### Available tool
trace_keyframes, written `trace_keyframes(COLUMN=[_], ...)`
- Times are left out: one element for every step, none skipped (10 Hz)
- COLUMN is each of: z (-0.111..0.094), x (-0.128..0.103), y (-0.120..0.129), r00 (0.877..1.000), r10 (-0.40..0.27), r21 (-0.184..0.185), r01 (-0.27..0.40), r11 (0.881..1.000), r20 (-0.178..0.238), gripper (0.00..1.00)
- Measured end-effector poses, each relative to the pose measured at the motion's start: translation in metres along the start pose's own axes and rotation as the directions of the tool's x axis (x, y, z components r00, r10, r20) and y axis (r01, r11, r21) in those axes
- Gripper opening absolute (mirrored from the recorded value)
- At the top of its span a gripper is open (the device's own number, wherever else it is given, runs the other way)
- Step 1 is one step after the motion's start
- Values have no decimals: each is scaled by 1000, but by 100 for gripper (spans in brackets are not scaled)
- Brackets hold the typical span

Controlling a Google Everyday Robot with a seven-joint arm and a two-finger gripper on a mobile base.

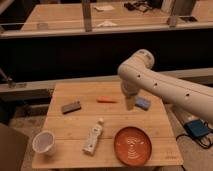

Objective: Place the eraser in the ceramic cup

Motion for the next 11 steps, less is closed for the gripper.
trace_keyframes(z=[1, 2, 3, 5, 6, 8, 11, 11, 12, 13, 15], x=[-6, -16, -25, -41, -45, -48, -55, -62, -71, -85, -90], y=[-4, -6, -9, -13, -14, -16, -19, -21, -24, -28, -29], r00=[1000, 999, 998, 997, 996, 994, 992, 989, 987, 984, 982], r10=[-24, -46, -60, -81, -90, -108, -127, -144, -160, -178, -186], r21=[5, 7, 9, 14, 17, 22, 25, 30, 34, 38, 41], r01=[24, 46, 60, 81, 90, 107, 127, 143, 159, 177, 184], r11=[1000, 999, 998, 997, 996, 994, 992, 989, 987, 984, 982], r20=[2, 5, 8, 15, 18, 17, 19, 21, 23, 29, 32], gripper=[80, 80, 80, 80, 80, 80, 80, 80, 80, 80, 80])
